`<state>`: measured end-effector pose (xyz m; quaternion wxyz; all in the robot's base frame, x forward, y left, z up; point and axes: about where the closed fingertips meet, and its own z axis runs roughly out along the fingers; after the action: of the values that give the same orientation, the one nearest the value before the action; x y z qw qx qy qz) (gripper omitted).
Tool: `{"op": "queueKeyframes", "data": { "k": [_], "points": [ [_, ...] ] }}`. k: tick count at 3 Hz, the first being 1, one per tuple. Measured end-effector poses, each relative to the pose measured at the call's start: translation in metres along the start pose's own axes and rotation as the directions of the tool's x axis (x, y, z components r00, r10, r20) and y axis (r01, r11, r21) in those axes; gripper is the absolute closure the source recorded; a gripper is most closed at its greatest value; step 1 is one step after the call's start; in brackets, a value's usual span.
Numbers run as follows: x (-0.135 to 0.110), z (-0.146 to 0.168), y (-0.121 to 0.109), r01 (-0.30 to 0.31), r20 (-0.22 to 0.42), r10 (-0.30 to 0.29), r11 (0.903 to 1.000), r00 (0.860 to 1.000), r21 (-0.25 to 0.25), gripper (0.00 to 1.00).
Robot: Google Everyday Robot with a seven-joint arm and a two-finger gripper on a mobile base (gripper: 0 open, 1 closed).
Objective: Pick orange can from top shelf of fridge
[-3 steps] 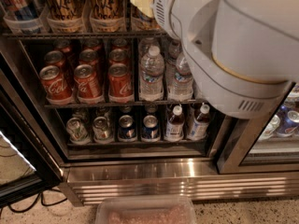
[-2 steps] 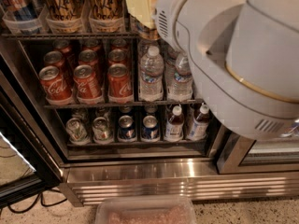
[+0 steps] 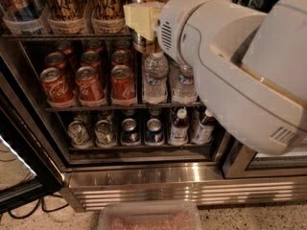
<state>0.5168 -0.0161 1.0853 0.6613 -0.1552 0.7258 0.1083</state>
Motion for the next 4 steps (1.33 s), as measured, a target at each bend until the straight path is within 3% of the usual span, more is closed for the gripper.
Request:
{"op": "queueKeyframes", "data": {
  "k": [1,2,3,4],
  "points": [
    [-0.001,0.0,0.001,0.002,0.002,-0.002,1.0,1.0,-0.002,1.0],
    [0.007,-0.002,0.023,0.025,0.003,-0.025,0.9982,1.0,-0.054,1.0],
    [0.026,-0.01,0.045,0.049,-0.011,-0.05,0.9935,0.999,-0.102,1.0],
    [0.042,-0.02,0.045,0.063,-0.026,-0.066,0.9922,0.997,-0.107,1.0]
  ]
}}
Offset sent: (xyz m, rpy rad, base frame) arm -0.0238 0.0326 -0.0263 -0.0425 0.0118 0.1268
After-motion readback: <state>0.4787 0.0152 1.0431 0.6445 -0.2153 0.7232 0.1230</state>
